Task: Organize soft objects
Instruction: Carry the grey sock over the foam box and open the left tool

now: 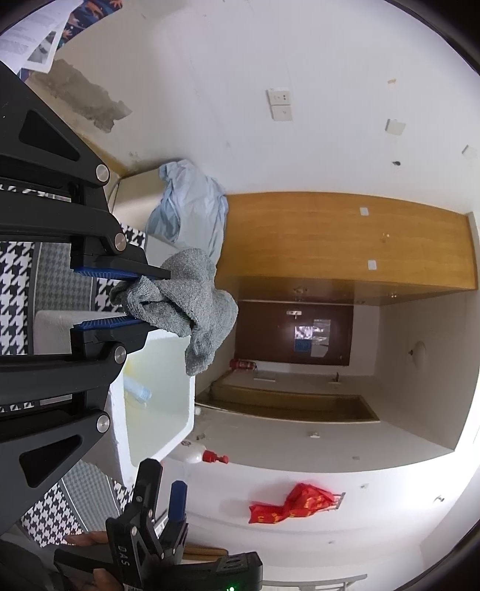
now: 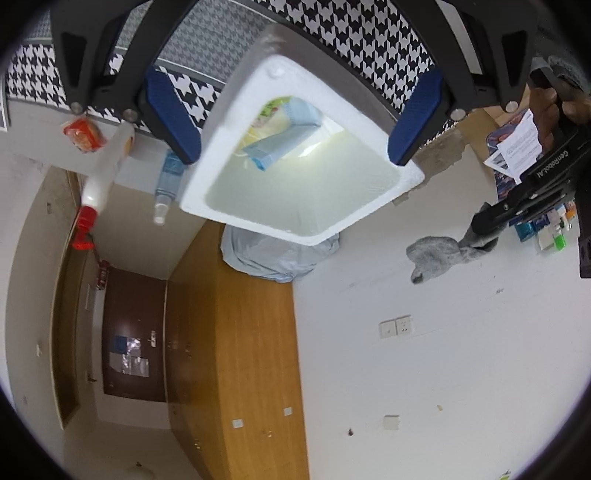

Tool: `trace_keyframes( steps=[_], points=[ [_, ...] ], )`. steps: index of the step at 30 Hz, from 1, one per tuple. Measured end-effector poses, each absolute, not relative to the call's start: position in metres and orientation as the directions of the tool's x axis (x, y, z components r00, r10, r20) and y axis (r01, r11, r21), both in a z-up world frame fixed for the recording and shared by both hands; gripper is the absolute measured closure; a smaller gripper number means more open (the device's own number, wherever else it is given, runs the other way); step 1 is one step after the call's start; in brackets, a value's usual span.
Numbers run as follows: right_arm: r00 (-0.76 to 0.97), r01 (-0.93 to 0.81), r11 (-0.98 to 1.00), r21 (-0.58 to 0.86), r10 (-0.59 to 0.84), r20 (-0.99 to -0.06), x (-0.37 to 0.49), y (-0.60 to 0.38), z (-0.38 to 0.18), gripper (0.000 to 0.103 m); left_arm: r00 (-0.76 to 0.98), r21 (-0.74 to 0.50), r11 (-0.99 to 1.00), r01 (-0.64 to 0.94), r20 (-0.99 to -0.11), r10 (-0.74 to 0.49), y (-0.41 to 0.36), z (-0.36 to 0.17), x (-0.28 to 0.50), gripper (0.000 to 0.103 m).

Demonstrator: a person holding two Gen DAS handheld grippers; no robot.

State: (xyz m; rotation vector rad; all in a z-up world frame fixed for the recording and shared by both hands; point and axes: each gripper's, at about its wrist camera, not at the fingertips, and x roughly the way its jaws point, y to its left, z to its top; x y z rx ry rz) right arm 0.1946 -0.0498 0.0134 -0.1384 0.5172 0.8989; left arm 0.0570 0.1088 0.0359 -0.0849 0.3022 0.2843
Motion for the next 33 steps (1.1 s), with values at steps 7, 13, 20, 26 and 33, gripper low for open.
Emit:
trace_keyframes(
  steps=[7,13,20,26,33],
  points=[
    [0.529,-0.749,0.649,0.131,0.706,-0.470,0.197,-0.073,0.011,0.001,0.925,-0.039,0.967,-0.253,-0.304,0.230,0.099,0.038,0.072,0.085],
    [0.555,-0.727,0.675,0.128,0.687,-0.469,0.197,-0.087,0.009,0.001,0.926,-0.039,0.973,-0.225,-0.318,0.202,0.092,0.037,0.088,0.085],
    [0.577,-0.701,0.697,0.151,0.679,-0.454,0.203,-0.106,0.005,0.001,0.924,-0.029,0.979,-0.202,-0.338,0.181,0.083,0.038,0.106,0.085],
    [0.588,-0.699,0.703,0.131,0.669,-0.454,0.202,-0.110,0.002,0.001,0.919,-0.023,0.981,-0.191,-0.355,0.170,0.078,0.036,0.118,0.085],
    [0.643,-0.640,0.759,0.119,0.615,-0.457,0.206,-0.126,0.000,0.001,0.916,-0.025,0.984,-0.176,-0.369,0.155,0.071,0.033,0.131,0.085]
  ],
)
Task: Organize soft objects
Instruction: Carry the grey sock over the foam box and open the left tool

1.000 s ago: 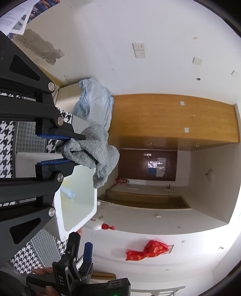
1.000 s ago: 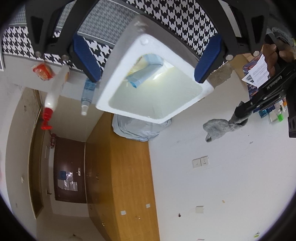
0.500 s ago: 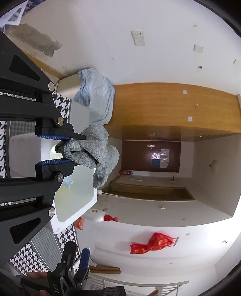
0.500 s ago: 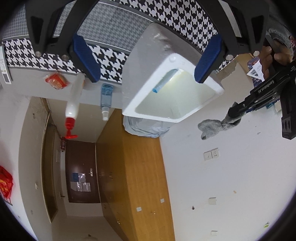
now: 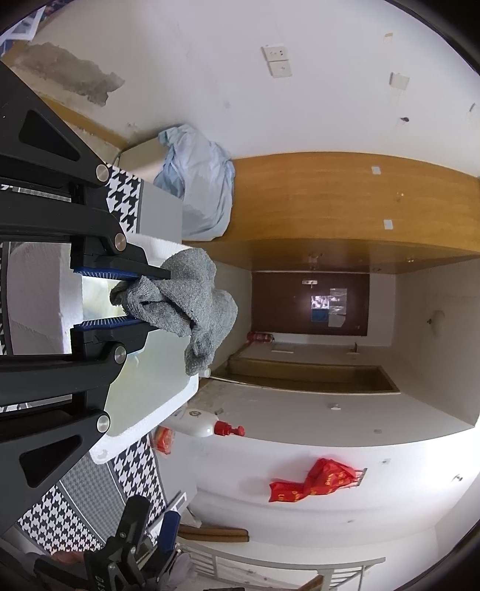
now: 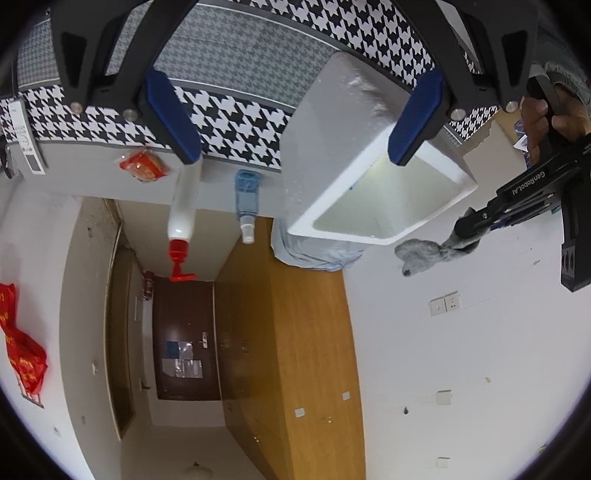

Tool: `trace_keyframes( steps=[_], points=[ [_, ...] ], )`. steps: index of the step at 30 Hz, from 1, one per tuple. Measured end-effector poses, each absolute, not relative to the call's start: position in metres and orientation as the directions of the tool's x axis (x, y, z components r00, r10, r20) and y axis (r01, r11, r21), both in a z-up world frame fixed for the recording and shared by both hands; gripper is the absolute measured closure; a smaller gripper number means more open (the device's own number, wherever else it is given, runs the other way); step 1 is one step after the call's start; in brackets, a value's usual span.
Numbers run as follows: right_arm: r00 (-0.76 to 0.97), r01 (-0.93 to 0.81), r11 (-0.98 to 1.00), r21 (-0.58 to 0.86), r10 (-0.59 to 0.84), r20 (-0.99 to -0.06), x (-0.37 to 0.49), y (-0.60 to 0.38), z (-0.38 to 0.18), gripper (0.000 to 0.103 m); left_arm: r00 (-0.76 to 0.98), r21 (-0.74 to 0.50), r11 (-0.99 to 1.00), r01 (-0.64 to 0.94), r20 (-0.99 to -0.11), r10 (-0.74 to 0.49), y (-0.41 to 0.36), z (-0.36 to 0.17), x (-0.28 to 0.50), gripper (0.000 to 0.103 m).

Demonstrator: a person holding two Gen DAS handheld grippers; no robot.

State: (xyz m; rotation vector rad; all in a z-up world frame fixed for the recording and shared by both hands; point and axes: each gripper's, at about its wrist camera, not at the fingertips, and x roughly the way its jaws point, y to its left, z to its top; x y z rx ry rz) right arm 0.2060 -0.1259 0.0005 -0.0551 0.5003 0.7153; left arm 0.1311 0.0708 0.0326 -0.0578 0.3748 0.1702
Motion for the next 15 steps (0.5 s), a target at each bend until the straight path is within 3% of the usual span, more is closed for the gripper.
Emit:
trace_keyframes(
  steps=[15],
  points=[
    [0.650,-0.590,0.790,0.164,0.586,-0.483,0.216,-0.152,-0.007,0.001,0.910,-0.013,0.990,-0.142,-0.395,0.125,0.061,0.029,0.154,0.085]
  ],
)
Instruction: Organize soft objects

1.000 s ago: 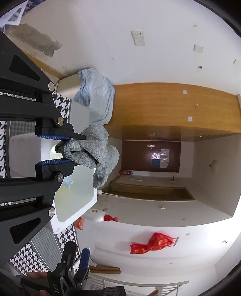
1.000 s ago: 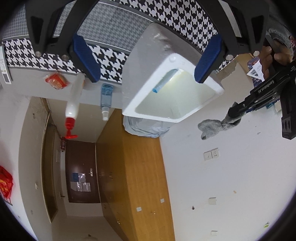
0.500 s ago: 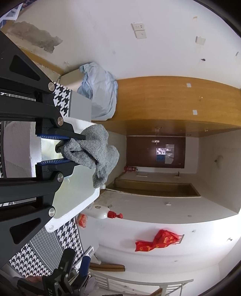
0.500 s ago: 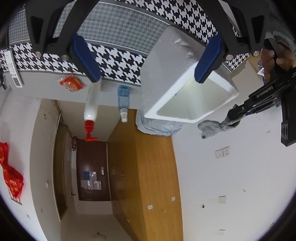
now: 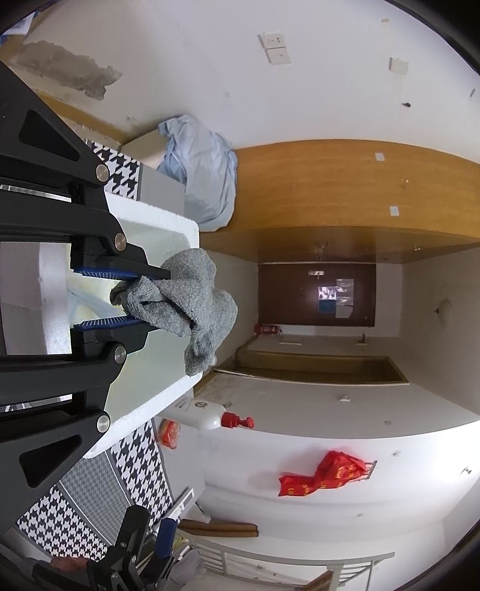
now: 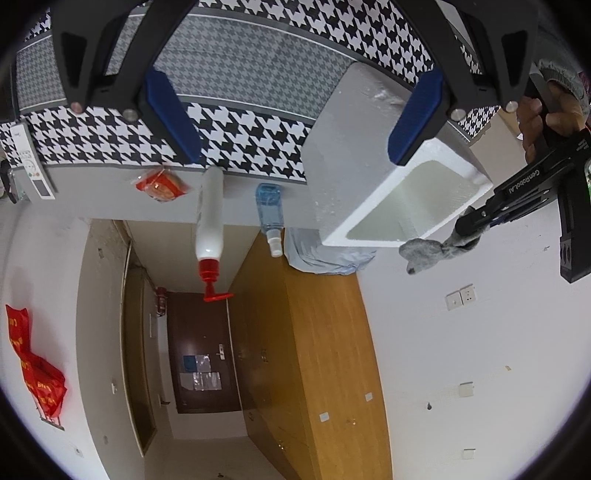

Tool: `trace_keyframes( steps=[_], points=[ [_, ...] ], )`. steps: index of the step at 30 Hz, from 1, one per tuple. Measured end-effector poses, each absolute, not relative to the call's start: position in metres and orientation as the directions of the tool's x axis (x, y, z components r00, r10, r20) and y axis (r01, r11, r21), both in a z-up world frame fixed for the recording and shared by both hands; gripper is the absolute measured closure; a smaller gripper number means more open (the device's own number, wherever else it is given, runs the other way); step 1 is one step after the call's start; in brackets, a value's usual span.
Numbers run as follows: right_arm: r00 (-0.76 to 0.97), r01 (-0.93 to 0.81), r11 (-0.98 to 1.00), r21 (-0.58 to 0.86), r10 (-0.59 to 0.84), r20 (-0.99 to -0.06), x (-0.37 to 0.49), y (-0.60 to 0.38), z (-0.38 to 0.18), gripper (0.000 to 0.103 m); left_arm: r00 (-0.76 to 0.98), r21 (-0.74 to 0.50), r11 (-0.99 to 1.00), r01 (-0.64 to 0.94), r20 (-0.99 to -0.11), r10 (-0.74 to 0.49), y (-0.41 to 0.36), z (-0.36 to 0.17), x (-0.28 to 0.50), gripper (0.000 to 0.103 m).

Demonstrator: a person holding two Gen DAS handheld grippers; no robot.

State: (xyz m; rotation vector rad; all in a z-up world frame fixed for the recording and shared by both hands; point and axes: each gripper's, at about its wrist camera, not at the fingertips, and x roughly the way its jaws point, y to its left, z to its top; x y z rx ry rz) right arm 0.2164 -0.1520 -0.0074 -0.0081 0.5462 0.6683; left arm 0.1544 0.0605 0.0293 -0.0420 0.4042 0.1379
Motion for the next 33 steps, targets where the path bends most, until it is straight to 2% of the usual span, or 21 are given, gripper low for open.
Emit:
trace_keyframes(
  steps=[13,14,16,18,19,20,22,33],
  points=[
    [0.668,-0.551,0.819,0.158,0.547,-0.504,0.218,-0.165,-0.009,0.001,0.899,-0.013,0.991,-0.132,-0.423,0.114,0.058,0.023,0.169,0.083],
    [0.671,-0.549,0.821,0.154,0.544,-0.505,0.217,-0.165,-0.009,0.001,0.897,-0.010,0.991,-0.136,-0.425,0.119,0.060,0.022,0.169,0.079],
    [0.672,-0.549,0.822,0.152,0.543,-0.504,0.217,-0.166,-0.009,0.001,0.893,-0.006,0.989,-0.145,-0.431,0.128,0.060,0.021,0.169,0.059],
    [0.673,-0.549,0.822,0.153,0.543,-0.502,0.217,-0.167,-0.009,0.001,0.896,-0.012,0.988,-0.152,-0.424,0.133,0.059,0.020,0.168,0.023],
    [0.675,-0.548,0.823,0.152,0.542,-0.501,0.217,-0.168,-0.009,0.001,0.899,-0.011,0.987,-0.163,-0.414,0.143,0.059,0.021,0.166,0.016],
    [0.675,-0.547,0.823,0.151,0.541,-0.501,0.216,-0.168,-0.009,0.001,0.900,-0.002,0.985,-0.170,-0.407,0.154,0.057,0.021,0.165,0.004],
    [0.676,-0.544,0.825,0.153,0.539,-0.502,0.216,-0.169,-0.009,0.001,0.906,0.013,0.985,-0.171,-0.391,0.163,0.054,0.021,0.164,0.001],
    [0.675,-0.552,0.821,0.146,0.543,-0.500,0.210,-0.172,-0.008,0.001,0.903,0.020,0.983,-0.180,-0.393,0.173,0.046,0.022,0.155,0.001]
  ],
)
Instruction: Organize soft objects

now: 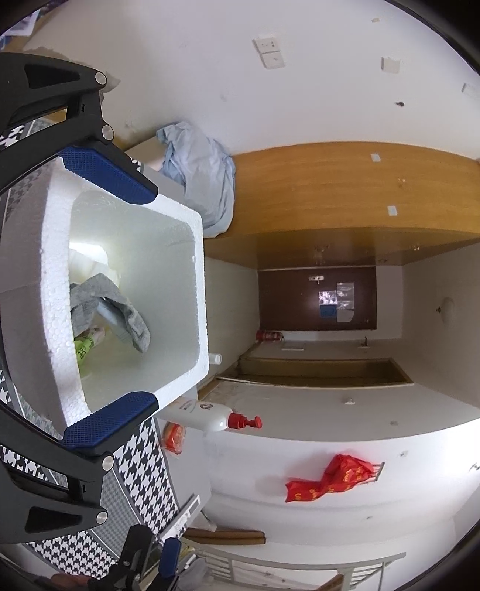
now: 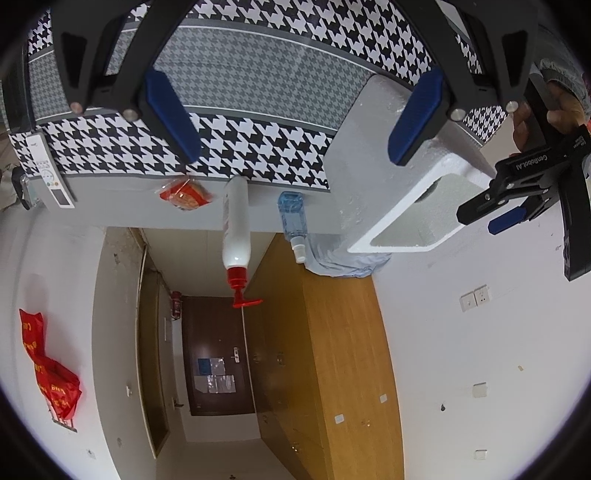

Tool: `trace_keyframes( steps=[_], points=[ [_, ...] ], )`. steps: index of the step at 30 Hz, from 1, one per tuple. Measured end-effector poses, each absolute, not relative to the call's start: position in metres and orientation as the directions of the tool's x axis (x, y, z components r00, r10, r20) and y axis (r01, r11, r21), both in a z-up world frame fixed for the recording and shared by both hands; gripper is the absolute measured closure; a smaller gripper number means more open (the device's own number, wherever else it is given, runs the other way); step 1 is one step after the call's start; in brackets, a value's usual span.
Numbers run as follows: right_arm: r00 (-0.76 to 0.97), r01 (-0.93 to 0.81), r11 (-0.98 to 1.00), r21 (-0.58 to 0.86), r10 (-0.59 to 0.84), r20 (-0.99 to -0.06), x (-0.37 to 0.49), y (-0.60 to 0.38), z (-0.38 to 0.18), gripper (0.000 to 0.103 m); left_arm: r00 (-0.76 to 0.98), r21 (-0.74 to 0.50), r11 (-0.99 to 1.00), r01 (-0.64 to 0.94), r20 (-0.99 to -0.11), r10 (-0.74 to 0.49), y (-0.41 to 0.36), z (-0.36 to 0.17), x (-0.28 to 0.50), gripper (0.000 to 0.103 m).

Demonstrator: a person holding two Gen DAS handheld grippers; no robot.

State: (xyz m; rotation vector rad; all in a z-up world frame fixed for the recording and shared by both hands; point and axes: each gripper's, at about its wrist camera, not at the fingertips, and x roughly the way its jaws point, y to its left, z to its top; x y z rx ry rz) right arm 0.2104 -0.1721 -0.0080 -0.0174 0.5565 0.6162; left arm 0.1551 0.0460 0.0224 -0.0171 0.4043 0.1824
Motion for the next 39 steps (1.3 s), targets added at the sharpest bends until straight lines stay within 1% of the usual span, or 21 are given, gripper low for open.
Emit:
trace_keyframes(
  steps=[12,17,22,26,31,34,39],
  points=[
    [0.686,-0.579,0.809,0.106,0.553,-0.473,0.184,-0.178,0.001,0.001,0.912,0.005,0.981,-0.193,-0.368,0.182,0.031,0.031,0.127,0.001],
    [0.689,-0.577,0.809,0.116,0.558,-0.463,0.172,-0.185,0.005,0.001,0.918,0.005,0.982,-0.190,-0.354,0.179,0.021,0.033,0.110,0.001],
    [0.695,-0.574,0.810,0.116,0.557,-0.455,0.159,-0.190,0.005,0.001,0.933,-0.001,0.982,-0.190,-0.310,0.181,0.012,0.038,0.086,0.001],
    [0.701,-0.590,0.801,0.096,0.568,-0.430,0.142,-0.192,0.008,0.001,0.946,-0.008,0.982,-0.189,-0.271,0.180,0.006,0.043,0.066,0.001],
    [0.698,-0.599,0.794,0.107,0.583,-0.417,0.130,-0.196,0.010,0.000,0.951,0.019,0.983,-0.182,-0.251,0.181,-0.004,0.043,0.052,0.001],
    [0.703,-0.591,0.799,0.114,0.579,-0.412,0.127,-0.199,0.010,0.001,0.955,0.011,0.982,-0.186,-0.233,0.184,-0.008,0.042,0.044,0.001],
    [0.706,-0.594,0.797,0.113,0.583,-0.402,0.120,-0.200,0.010,0.000,0.961,0.000,0.986,-0.165,-0.227,0.160,-0.011,0.037,0.035,0.001]
  ],
)
